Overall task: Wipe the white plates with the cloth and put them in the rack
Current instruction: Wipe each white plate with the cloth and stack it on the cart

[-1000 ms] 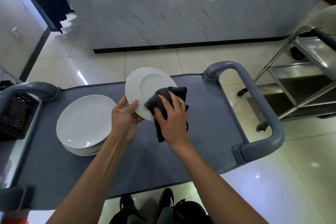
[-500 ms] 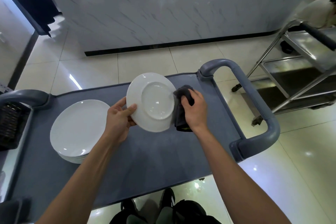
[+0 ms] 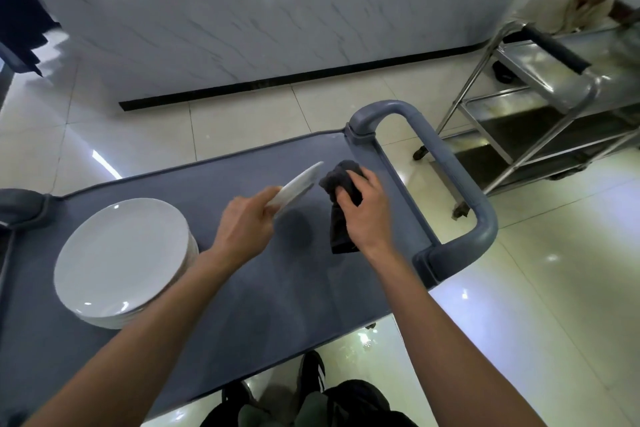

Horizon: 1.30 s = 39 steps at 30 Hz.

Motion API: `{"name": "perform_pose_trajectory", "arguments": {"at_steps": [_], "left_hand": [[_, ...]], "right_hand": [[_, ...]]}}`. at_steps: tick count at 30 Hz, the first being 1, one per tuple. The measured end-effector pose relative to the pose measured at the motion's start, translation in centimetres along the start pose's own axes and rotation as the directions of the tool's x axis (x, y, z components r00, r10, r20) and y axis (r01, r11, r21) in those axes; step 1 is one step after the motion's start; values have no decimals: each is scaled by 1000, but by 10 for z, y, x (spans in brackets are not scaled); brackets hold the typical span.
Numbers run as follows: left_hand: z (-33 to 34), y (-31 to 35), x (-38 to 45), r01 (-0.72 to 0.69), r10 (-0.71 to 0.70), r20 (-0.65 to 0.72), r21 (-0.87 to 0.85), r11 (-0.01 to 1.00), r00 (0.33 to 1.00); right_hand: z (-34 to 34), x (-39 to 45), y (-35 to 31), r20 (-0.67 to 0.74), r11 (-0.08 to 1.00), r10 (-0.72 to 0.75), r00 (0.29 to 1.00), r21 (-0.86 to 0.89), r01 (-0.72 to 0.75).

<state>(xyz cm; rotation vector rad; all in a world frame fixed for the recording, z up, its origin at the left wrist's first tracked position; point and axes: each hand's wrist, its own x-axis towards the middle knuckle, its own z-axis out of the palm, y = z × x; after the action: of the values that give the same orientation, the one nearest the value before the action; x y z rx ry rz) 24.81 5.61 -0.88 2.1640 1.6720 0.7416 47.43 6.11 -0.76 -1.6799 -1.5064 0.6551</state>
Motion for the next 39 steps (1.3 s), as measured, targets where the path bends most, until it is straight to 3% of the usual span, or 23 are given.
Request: {"name": "perform_pose_trajectory", "arguments": {"at_steps": [4,9,18,26,39], "left_hand": [[11,3,2,-57,38,88,222,973,995],[23,1,-2,-201,167,123,357,912,978],[53,-4,-11,-283,179,290,375,883,940],[78,-11,-16,-255,139,322,352,901,937],[107,-33,-32,-210,67,374,359,909,925]], "right_hand": [[-6,-5,9,-26,1000,6,1000,2,-6],[-14,-9,20,-39,1000,14,999,-14,-14],[-12,-15,35,11,998,23,1000,-58,-22],[15,-14,52,165,993,43,985,-117,-24],[30,-10,62,197,968,-43,980,-234,90]]}}
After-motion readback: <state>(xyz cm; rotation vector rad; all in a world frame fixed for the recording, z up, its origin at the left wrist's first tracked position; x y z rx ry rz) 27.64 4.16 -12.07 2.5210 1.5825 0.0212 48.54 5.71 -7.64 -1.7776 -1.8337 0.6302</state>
